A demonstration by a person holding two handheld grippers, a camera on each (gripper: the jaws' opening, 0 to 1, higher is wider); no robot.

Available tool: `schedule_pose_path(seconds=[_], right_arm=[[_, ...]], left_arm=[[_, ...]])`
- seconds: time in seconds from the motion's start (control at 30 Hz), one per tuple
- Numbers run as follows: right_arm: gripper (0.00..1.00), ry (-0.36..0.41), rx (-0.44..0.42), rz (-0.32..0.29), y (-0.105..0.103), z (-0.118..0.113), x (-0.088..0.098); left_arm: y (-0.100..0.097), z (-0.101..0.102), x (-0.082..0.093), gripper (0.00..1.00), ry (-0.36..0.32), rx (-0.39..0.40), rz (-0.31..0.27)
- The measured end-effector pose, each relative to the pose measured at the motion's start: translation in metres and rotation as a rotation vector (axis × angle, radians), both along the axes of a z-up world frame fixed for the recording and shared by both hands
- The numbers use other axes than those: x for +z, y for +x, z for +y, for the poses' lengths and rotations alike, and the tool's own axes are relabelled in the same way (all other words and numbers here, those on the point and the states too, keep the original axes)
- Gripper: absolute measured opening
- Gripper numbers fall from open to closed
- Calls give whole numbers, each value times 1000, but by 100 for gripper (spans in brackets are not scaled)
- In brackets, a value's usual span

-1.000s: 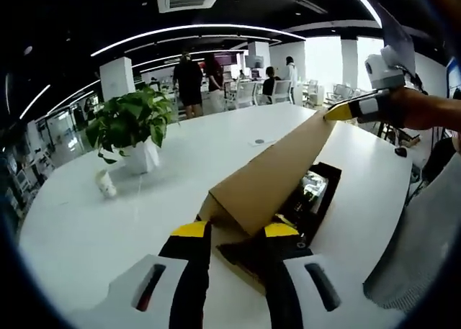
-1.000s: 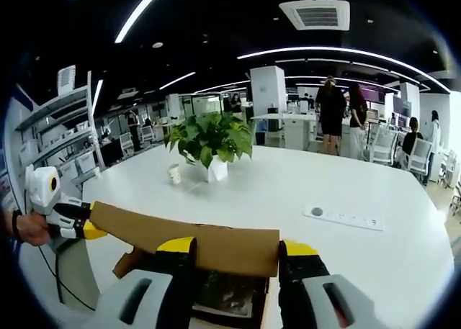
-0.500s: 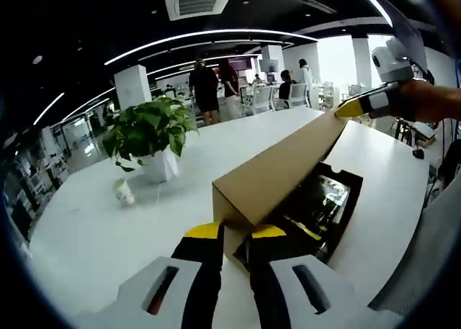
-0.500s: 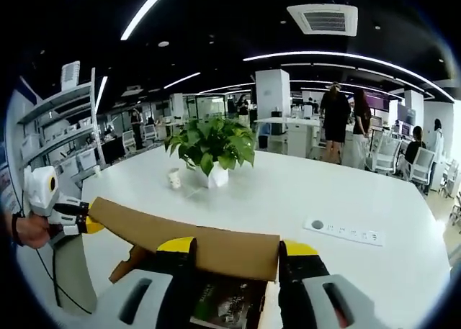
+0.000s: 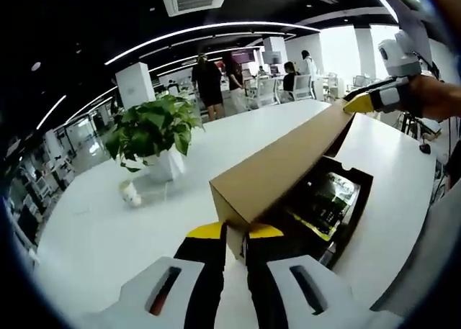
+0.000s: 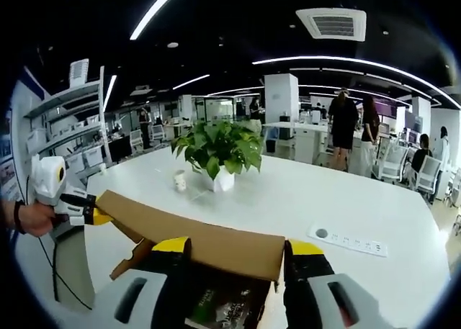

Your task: Operate the shoe box by opening the lid, removing the specified soft item, and placing it in the target area until the item is outside and the box remains undamaged.

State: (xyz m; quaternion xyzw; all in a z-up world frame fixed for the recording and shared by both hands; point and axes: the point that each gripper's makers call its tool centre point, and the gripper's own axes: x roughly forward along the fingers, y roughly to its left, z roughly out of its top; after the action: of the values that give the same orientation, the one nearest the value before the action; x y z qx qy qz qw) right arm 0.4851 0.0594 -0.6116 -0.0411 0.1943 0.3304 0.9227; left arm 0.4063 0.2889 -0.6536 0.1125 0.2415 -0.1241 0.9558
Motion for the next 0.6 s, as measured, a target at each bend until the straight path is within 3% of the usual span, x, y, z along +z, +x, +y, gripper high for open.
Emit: schedule_pose_path(seconds=[0.6], right_arm=[[51,32,0,-7,-7,-16,-6]], left_arm=[[3,1,1,7,-11,3,17]])
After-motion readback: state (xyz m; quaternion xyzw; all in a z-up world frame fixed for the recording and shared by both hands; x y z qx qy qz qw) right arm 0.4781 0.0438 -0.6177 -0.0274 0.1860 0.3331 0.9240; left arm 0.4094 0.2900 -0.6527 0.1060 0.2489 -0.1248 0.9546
